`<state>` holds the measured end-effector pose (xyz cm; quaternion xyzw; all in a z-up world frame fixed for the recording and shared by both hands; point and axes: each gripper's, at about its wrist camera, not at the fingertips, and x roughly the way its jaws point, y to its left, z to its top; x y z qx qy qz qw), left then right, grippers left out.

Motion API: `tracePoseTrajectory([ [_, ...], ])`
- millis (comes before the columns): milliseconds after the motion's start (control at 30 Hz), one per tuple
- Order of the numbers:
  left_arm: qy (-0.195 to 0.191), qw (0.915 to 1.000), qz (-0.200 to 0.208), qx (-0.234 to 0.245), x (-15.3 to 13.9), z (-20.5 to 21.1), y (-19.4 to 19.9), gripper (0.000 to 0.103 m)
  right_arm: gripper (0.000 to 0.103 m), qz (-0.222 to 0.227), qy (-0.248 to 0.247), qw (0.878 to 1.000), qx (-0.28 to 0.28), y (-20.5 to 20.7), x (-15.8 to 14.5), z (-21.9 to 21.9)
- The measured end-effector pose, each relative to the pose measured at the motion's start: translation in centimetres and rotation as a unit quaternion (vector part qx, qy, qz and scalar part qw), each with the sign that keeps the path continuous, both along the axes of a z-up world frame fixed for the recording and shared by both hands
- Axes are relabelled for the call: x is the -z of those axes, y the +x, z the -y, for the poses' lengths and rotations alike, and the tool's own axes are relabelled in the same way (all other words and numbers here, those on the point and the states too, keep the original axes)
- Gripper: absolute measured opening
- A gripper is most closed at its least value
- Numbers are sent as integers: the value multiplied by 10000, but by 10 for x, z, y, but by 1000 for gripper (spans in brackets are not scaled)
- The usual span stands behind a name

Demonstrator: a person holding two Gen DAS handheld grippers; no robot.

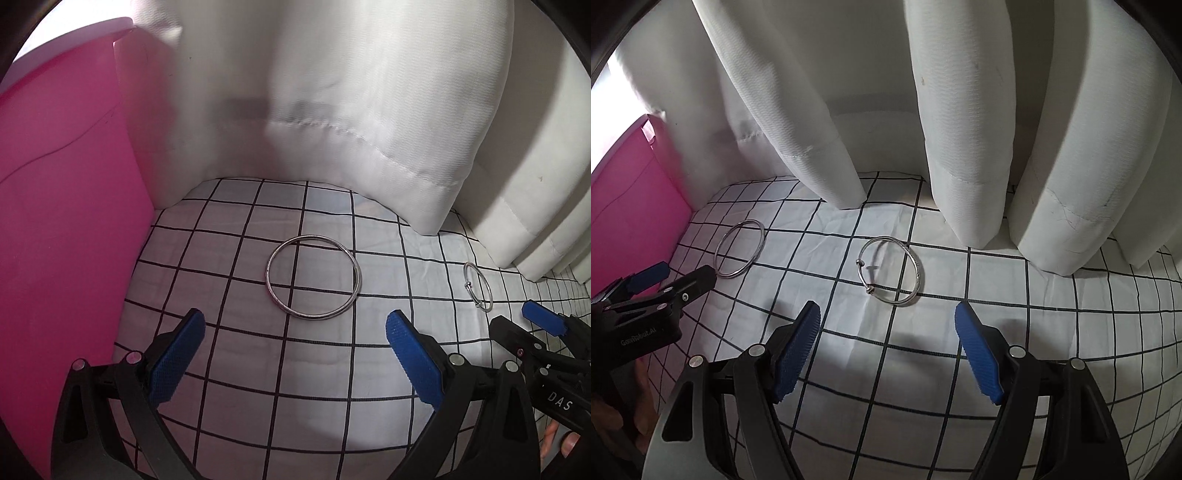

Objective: Organize jewelry
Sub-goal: 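Move both tools back over the table toward the two metal rings, then close the left tool on the large ring while the right tool grips the small ring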

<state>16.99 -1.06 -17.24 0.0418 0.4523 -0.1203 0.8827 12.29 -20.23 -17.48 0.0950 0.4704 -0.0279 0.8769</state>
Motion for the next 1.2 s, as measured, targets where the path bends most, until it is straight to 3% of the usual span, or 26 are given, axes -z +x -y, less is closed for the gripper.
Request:
tracePoseTrajectory([
  [400, -31, 10000, -43, -17, 15, 8, 26, 97, 72, -102, -92, 9999, 20, 25, 19, 5],
  [767, -14, 9997, -244, 14, 25, 12, 36, 97, 72, -3, -474, 9988, -90, 46, 24, -9],
  [967, 256, 9996, -133, 77, 27, 20, 40, 97, 73, 64, -595, 9981, -123, 54, 29, -11],
  [1200, 262, 9997, -29, 25, 26, 31, 41, 98, 75, 213, -625, 9977, -152, 58, 31, -9],
])
